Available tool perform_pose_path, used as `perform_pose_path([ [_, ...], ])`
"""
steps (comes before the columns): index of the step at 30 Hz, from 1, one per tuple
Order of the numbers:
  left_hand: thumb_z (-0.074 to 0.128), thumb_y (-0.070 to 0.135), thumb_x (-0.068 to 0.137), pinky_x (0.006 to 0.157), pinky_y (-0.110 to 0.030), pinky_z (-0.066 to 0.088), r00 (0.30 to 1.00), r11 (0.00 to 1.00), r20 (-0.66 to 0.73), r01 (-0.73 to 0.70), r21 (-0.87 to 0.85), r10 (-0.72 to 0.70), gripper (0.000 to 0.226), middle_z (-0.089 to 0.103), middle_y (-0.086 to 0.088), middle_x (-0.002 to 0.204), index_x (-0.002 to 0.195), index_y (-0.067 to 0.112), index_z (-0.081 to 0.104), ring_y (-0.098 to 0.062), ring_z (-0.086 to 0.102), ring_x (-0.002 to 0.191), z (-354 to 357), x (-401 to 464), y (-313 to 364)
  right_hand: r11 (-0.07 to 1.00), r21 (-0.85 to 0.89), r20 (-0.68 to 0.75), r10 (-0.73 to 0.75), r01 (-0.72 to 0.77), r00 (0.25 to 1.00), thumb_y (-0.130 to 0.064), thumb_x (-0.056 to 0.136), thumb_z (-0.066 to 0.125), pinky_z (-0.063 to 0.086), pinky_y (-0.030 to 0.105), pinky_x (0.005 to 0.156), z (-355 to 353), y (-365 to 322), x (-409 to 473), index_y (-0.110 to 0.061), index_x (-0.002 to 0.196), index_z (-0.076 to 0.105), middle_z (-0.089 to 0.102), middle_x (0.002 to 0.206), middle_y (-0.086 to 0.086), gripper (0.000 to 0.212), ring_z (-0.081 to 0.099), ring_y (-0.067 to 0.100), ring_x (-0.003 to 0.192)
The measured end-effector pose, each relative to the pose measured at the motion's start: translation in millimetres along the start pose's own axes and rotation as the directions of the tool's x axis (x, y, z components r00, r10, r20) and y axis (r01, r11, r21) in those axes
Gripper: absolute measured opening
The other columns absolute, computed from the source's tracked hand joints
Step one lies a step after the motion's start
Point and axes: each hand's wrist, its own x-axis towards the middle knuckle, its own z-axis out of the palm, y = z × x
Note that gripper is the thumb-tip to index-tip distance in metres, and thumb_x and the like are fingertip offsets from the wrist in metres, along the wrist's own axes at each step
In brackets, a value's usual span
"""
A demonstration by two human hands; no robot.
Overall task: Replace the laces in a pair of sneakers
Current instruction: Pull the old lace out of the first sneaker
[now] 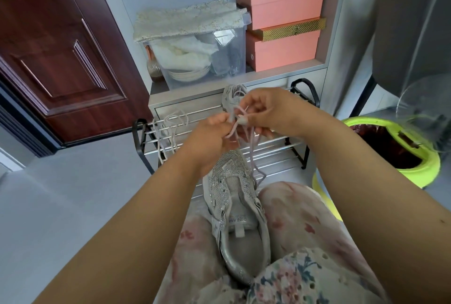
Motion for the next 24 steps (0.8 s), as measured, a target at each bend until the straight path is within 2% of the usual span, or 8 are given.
perform_pose_path([
  [3, 0.033, 0.03, 0.102, 0.073, -0.035, 0.051, 0.999, 0.995, 0.03, 0.047, -0.085, -0.045, 0.038, 0.068, -0.013, 0.084, 0.098, 0.006, 0.063, -0.025, 0.064, 0.076, 4.8, -4.0, -6.5, 0.999, 0.0, -0.043, 0.032, -0.032, 0.999, -0.01, 0.084, 0.069, 0.039, 0.016, 0.037, 1.4, 7.6, 2.8, -0.003, 0.093, 0.059, 0.059, 0.059, 0.003, 0.015, 0.048, 0.003, 0.036],
  [6, 0.033, 0.047, 0.098, 0.069, -0.033, 0.043, 0.989, 0.998, 0.134, 0.058, 0.008, -0.058, 0.046, 0.064, -0.015, 0.095, 0.1, 0.011, 0.061, -0.026, 0.057, 0.084, 7.3, -6.1, -15.7, 0.998, -0.014, -0.034, 0.067, -0.068, 0.997, -0.012, 0.083, 0.071, 0.044, 0.02, 0.041, 7.2, 18.1, 7.1, -0.005, 0.084, 0.063, 0.06, 0.053, 0.001, 0.01, 0.051, 0.008, 0.039],
  [9, 0.049, 0.034, 0.096, 0.078, -0.038, 0.041, 0.989, 0.989, 0.147, 0.01, 0.147, -0.032, 0.025, 0.062, -0.01, 0.091, 0.096, 0.014, 0.064, -0.025, 0.052, 0.085, 9.6, -7.9, -20.9, 0.99, 0.115, -0.078, 0.086, -0.077, 0.993, -0.013, 0.082, 0.072, 0.046, 0.021, 0.045, 10.5, 23.3, 10.0, -0.003, 0.083, 0.066, 0.063, 0.061, 0.01, 0.012, 0.053, 0.013, 0.044],
  [12, 0.049, 0.023, 0.098, 0.078, -0.039, 0.042, 0.992, 0.984, 0.118, 0.031, 0.174, -0.052, 0.022, 0.06, -0.006, 0.078, 0.085, 0.015, 0.064, -0.022, 0.052, 0.076, 10.8, -8.3, -19.5, 0.973, 0.217, -0.107, 0.11, -0.085, 0.988, -0.013, 0.082, 0.071, 0.042, 0.018, 0.042, 12.7, 25.4, 9.5, 0.0, 0.086, 0.064, 0.06, 0.063, 0.009, 0.015, 0.05, 0.008, 0.041],
  [15, 0.041, 0.015, 0.101, 0.072, -0.034, 0.047, 0.997, 0.996, 0.007, 0.077, -0.047, -0.077, 0.026, 0.058, -0.005, 0.073, 0.082, 0.009, 0.058, -0.018, 0.055, 0.066, 11.3, -6.3, -12.6, 0.932, 0.342, -0.169, 0.192, -0.125, 0.967, -0.018, 0.086, 0.068, 0.034, 0.02, 0.041, 15.2, 33.6, 9.3, -0.008, 0.093, 0.061, 0.052, 0.059, -0.002, 0.014, 0.042, 0.009, 0.045],
  [17, 0.038, 0.013, 0.102, 0.061, -0.028, 0.052, 0.992, 0.98, -0.1, 0.058, -0.189, -0.078, 0.028, 0.059, -0.006, 0.071, 0.081, 0.007, 0.056, -0.016, 0.058, 0.062, 8.8, -1.9, -5.8, 0.894, 0.402, -0.124, 0.269, -0.199, 0.955, -0.023, 0.086, 0.068, 0.032, 0.021, 0.043, 17.8, 41.0, 5.2, -0.014, 0.095, 0.059, 0.048, 0.057, -0.007, 0.016, 0.038, 0.009, 0.048],
  [20, 0.036, 0.016, 0.102, 0.054, -0.026, 0.054, 0.98, 0.936, -0.178, 0.018, -0.352, -0.086, 0.03, 0.058, -0.006, 0.069, 0.079, 0.008, 0.053, -0.017, 0.056, 0.063, 5.6, 3.9, 5.9, 0.947, 0.188, 0.083, 0.249, -0.26, 0.965, -0.03, 0.077, 0.075, 0.032, 0.018, 0.046, 31.2, 52.3, -5.4, -0.015, 0.1, 0.064, 0.049, 0.052, -0.015, 0.03, 0.04, 0.003, 0.046],
  [24, 0.035, 0.017, 0.103, 0.06, -0.027, 0.046, 0.981, 0.949, -0.176, 0.024, -0.314, -0.083, 0.031, 0.053, 0.0, 0.06, 0.078, 0.011, 0.052, -0.011, 0.053, 0.052, 2.8, 6.0, 16.1, 0.968, 0.132, 0.161, 0.192, -0.214, 0.968, -0.013, 0.079, 0.074, 0.028, 0.017, 0.045, 42.6, 66.0, -8.0, -0.015, 0.069, 0.064, 0.046, 0.054, -0.009, 0.014, 0.036, 0.003, 0.043],
])
